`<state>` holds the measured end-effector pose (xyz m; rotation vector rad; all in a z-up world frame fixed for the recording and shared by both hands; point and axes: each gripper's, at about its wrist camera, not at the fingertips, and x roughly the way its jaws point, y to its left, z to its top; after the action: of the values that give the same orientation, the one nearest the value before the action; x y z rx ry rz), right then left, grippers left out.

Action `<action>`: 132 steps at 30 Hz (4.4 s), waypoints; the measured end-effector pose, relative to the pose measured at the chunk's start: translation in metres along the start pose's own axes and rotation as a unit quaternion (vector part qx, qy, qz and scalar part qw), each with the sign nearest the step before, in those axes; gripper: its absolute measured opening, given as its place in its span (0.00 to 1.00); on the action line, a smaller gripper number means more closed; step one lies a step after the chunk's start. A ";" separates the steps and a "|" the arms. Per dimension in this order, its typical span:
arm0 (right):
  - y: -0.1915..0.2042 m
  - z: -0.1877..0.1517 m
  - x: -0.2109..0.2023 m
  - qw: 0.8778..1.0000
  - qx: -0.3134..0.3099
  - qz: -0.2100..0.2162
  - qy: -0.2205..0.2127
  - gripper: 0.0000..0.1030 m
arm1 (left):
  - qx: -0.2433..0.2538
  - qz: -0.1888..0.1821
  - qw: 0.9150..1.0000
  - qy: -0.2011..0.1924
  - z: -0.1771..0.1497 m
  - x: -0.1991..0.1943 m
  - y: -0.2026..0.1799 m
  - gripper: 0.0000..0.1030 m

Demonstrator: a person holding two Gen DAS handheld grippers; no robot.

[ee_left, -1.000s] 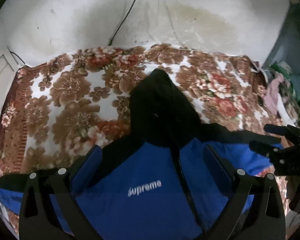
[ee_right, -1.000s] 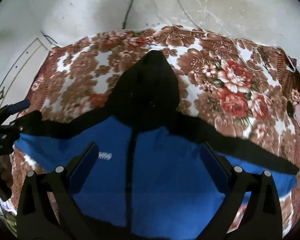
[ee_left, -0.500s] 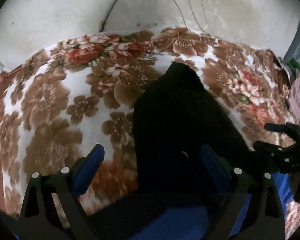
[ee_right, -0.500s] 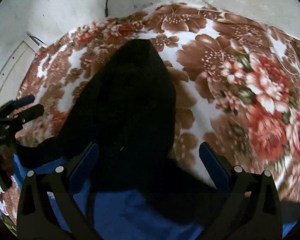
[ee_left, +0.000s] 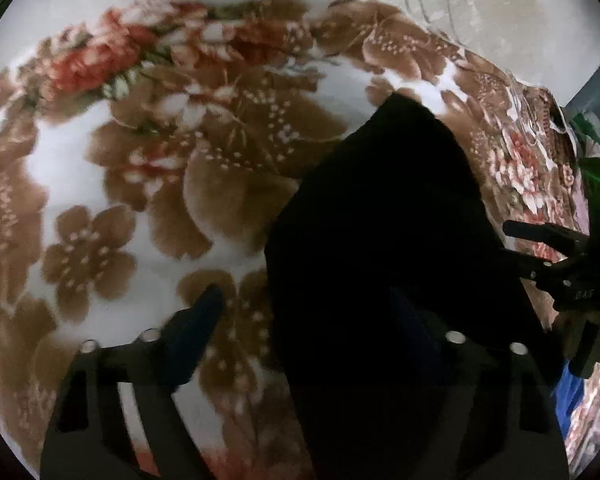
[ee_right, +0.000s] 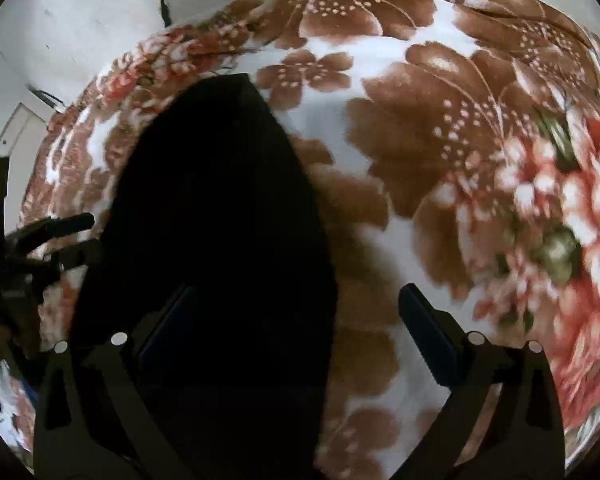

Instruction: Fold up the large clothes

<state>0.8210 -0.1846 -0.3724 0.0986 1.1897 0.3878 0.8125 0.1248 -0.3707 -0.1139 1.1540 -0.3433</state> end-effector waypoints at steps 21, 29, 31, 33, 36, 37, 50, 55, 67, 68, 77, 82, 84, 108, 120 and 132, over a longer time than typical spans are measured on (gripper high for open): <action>0.047 -0.003 -0.052 0.994 -0.079 0.072 -0.030 0.12 | 0.084 -0.042 0.995 -0.033 0.004 -0.060 -0.048 0.07; 0.079 -0.055 -0.139 0.987 -0.105 0.087 -0.088 0.12 | 0.137 -0.020 0.984 -0.114 -0.052 -0.148 -0.099 0.07; 0.083 -0.076 -0.156 0.985 -0.112 0.091 -0.097 0.12 | 0.135 -0.022 0.983 -0.127 -0.075 -0.162 -0.108 0.07; 0.086 -0.099 -0.169 0.984 -0.112 0.094 -0.098 0.12 | 0.141 -0.017 0.981 -0.135 -0.100 -0.173 -0.117 0.07; 0.093 -0.135 -0.176 0.984 -0.130 0.084 -0.091 0.12 | 0.169 0.002 0.975 -0.144 -0.142 -0.179 -0.134 0.07; 0.096 -0.150 -0.177 0.984 -0.135 0.080 -0.088 0.12 | 0.181 0.009 0.973 -0.145 -0.154 -0.180 -0.140 0.08; 0.083 -0.308 -0.152 0.992 -0.095 0.075 -0.029 0.78 | 0.423 0.127 0.891 -0.103 -0.355 -0.143 -0.210 0.13; 0.060 -0.343 -0.163 0.996 -0.040 0.078 -0.005 0.83 | 0.379 0.108 0.917 -0.060 -0.392 -0.143 -0.198 0.43; 0.023 -0.308 -0.224 0.997 -0.006 0.071 -0.025 0.89 | 0.060 0.010 0.997 -0.044 -0.342 -0.209 -0.104 0.70; 0.023 -0.298 -0.222 0.998 -0.007 0.064 -0.028 0.89 | 0.057 0.012 0.997 -0.053 -0.333 -0.211 -0.101 0.70; 0.037 -0.231 -0.143 0.999 -0.039 0.033 -0.015 0.89 | 0.011 -0.017 0.998 -0.053 -0.267 -0.143 -0.088 0.70; 0.030 -0.212 -0.101 0.999 -0.010 0.045 0.004 0.88 | -0.057 -0.066 0.996 -0.037 -0.251 -0.105 -0.066 0.59; 0.031 -0.206 -0.089 0.999 -0.007 0.045 0.016 0.82 | -0.058 -0.078 0.995 -0.034 -0.248 -0.097 -0.066 0.52; 0.005 -0.127 -0.058 0.995 -0.025 0.098 -0.004 0.08 | -0.050 -0.090 0.993 -0.055 -0.168 -0.071 -0.030 0.17; 0.021 -0.143 -0.108 0.996 -0.053 0.040 -0.058 0.85 | -0.032 -0.002 0.998 -0.061 -0.181 -0.131 -0.027 0.78; 0.090 -0.208 -0.116 0.990 -0.124 -0.041 -0.052 0.91 | 0.063 0.050 0.993 -0.084 -0.215 -0.145 -0.135 0.87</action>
<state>0.5716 -0.1679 -0.3232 -0.1443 1.0318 0.4500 0.5368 0.0635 -0.2952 0.0254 0.9658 -0.3108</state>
